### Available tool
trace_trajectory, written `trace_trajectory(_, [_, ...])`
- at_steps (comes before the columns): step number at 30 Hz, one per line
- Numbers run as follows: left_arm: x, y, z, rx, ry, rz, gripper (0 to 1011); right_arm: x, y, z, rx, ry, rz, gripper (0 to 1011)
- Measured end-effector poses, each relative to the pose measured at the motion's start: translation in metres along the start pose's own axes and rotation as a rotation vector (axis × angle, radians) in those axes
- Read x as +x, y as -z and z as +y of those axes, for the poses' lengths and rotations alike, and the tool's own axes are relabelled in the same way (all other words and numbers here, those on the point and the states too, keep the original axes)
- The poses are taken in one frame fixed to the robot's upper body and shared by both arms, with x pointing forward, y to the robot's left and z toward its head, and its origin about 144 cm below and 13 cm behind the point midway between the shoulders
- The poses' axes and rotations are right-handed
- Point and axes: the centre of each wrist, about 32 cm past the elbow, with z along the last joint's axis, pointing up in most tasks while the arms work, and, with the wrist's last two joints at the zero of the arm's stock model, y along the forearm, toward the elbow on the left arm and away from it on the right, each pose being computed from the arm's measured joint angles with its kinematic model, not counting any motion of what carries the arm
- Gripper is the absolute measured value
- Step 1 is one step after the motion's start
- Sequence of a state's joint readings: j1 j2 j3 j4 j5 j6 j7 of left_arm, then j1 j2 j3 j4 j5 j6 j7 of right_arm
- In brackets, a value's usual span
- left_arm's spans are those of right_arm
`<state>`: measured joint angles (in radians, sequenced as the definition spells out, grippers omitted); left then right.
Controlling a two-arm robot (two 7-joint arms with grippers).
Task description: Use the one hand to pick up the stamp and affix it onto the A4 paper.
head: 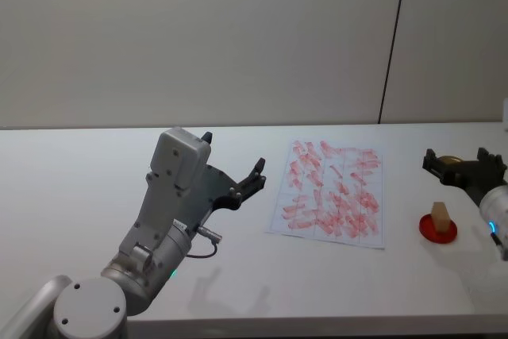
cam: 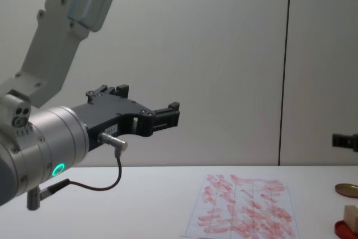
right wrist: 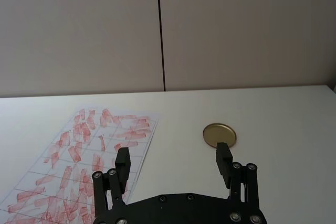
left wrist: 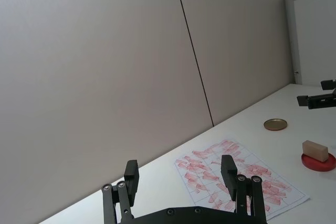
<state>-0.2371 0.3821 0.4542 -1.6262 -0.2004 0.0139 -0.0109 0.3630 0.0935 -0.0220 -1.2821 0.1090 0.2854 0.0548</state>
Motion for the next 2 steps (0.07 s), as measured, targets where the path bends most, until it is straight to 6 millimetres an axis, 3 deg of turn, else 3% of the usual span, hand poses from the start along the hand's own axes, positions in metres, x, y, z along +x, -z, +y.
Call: trace_trajectory(2, [0.0, 0.0, 0.0, 0.0, 0.0, 0.0, 993, 0.0002, -0.0007, -0.0039, 0.02, -0.004, -0.009, 1001])
